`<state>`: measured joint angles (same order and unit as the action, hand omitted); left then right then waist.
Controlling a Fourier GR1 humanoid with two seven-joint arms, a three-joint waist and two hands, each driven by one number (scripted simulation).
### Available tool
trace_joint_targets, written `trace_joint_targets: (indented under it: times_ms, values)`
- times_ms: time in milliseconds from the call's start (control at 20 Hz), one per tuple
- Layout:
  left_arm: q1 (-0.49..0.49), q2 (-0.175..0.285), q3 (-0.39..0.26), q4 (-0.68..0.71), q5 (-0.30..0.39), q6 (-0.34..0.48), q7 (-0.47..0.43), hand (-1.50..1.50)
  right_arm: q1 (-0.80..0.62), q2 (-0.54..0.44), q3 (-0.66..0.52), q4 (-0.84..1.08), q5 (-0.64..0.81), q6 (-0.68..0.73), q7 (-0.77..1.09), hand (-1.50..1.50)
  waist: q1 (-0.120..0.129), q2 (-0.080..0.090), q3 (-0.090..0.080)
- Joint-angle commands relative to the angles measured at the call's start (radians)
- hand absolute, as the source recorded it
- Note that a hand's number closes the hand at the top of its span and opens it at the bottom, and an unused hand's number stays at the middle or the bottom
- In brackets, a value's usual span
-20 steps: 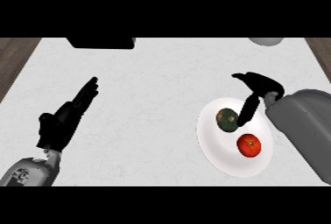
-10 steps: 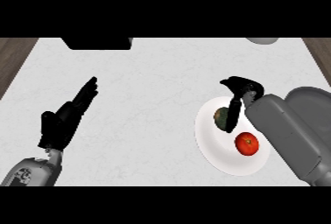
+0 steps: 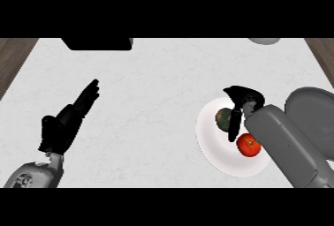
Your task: Pick the squash from the plate and place it in the pan
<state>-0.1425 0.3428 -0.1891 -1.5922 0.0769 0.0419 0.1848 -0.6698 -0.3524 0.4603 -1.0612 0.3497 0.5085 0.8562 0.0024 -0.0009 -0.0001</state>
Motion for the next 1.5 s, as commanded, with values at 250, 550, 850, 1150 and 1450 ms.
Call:
trace_joint_targets:
  times_ms: [250, 550, 850, 1150, 1450]
  values:
    - [-0.012, -0.035, 0.055, -0.016, -0.039, -0.066, 0.029, 0.0, 0.067, 0.057, -0.078, 0.007, 0.151, 0.0, -0.013, -1.5, 0.001, 0.001, 0.0]
    - [-0.008, -0.082, 0.054, -0.025, -0.08, -0.05, 0.049, 0.0, 0.084, 0.103, -0.082, 0.116, 0.217, 0.0, -0.125, -1.5, 0.002, 0.001, 0.0]
    - [0.024, -0.078, 0.061, -0.002, -0.084, -0.083, -0.004, 0.0, 0.098, 0.115, -0.035, 0.214, 0.279, -0.026, -0.299, 1.5, 0.008, 0.003, 0.0]
    - [0.013, -0.094, 0.09, -0.044, -0.079, -0.09, 0.05, 0.0, 0.079, 0.158, -0.09, 0.085, 0.281, 0.048, -0.185, 1.5, 0.001, 0.0, 0.0]
    - [0.012, -0.103, 0.111, -0.06, -0.087, -0.102, 0.069, 0.0, 0.103, 0.139, -0.107, 0.004, 0.367, -0.062, -0.242, 1.5, 0.001, 0.0, 0.0]
